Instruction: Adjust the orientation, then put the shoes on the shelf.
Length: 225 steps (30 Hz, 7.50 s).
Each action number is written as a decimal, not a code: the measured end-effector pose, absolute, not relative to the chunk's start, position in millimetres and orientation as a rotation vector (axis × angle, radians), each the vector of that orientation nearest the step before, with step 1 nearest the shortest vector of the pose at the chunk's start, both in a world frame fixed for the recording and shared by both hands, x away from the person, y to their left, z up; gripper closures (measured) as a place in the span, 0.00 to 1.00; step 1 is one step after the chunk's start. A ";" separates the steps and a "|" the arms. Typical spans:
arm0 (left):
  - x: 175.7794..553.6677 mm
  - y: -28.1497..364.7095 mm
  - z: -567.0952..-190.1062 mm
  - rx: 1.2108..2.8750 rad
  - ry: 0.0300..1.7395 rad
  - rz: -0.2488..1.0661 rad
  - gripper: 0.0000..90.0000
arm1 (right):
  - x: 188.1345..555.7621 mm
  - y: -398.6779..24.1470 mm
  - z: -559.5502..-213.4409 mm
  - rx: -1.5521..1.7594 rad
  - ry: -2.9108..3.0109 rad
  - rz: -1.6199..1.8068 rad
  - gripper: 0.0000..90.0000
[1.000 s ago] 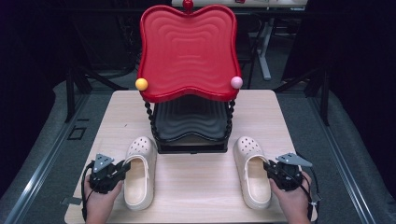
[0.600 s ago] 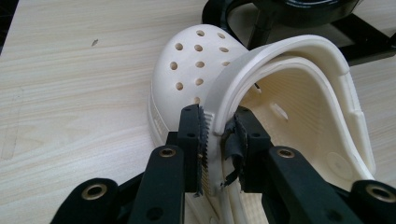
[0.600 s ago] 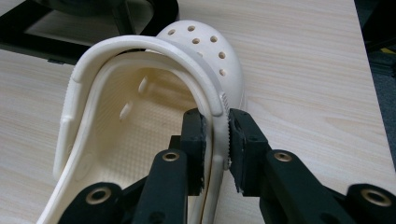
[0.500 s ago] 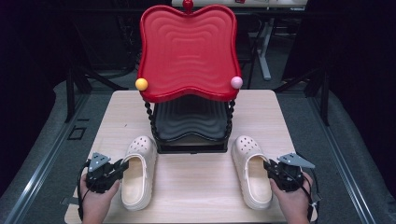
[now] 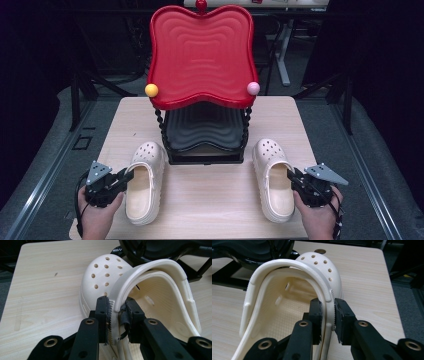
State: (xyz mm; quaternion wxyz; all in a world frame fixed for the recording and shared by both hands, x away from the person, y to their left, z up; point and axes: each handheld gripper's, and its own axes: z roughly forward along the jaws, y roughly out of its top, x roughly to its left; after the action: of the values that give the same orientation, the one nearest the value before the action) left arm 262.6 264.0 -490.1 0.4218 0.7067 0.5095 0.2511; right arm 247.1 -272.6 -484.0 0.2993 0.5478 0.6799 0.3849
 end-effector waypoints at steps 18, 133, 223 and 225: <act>240.5 264.2 -464.7 1.679 1.230 0.638 0.84 | 217.9 -254.5 -458.2 1.390 1.699 1.178 0.85; 336.4 155.7 -464.4 1.541 1.036 0.573 0.64 | 320.1 -138.6 -463.6 1.143 1.762 1.359 0.73; 262.5 177.3 -481.1 1.599 0.955 0.554 0.57 | 245.4 -154.7 -478.6 0.944 1.911 1.433 0.55; 259.0 177.6 -483.0 1.594 0.952 0.561 0.58 | 242.4 -155.8 -480.7 0.930 1.935 1.424 0.61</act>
State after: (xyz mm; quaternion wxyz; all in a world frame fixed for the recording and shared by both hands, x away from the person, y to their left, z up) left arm 259.0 177.6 -483.0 0.5654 0.6777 0.4050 0.2386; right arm 242.4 -155.8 -480.7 0.2786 0.3467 0.7213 0.5309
